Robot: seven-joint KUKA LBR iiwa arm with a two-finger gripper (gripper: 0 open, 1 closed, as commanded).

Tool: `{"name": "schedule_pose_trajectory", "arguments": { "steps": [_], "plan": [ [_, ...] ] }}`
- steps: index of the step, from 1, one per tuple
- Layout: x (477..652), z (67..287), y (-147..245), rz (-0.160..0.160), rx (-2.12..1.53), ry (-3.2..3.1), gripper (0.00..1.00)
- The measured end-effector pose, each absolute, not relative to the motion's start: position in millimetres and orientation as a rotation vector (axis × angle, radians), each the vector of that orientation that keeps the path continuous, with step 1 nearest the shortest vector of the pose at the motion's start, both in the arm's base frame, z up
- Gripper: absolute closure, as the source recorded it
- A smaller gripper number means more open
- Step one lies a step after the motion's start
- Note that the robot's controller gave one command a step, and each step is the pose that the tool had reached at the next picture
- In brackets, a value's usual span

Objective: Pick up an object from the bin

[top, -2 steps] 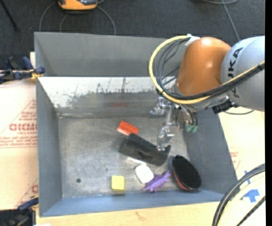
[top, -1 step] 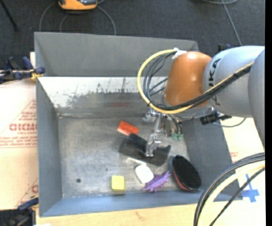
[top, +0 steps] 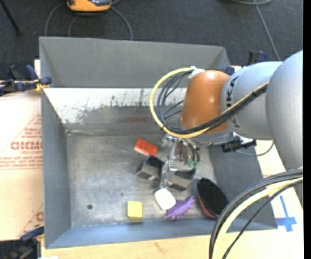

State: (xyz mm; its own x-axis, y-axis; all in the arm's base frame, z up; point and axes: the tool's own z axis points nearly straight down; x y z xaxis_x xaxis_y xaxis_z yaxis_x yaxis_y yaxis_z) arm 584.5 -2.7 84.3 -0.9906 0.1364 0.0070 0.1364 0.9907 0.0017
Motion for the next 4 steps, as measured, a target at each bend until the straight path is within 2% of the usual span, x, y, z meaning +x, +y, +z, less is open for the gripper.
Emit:
{"name": "schedule_pose_trajectory", "arguments": {
  "steps": [1, 2, 3, 4],
  "plan": [
    [589.4, 110.8, -7.1, -0.001, -0.543, -3.095, 0.0],
    [589.5, 89.7, 1.5, -0.001, -0.388, -3.115, 0.0],
    [588.4, 81.3, -10.7, -0.005, -0.853, -3.001, 1.0],
    [588.6, 81.4, -10.6, -0.005, -0.852, -3.002, 1.0]
  ]
}}
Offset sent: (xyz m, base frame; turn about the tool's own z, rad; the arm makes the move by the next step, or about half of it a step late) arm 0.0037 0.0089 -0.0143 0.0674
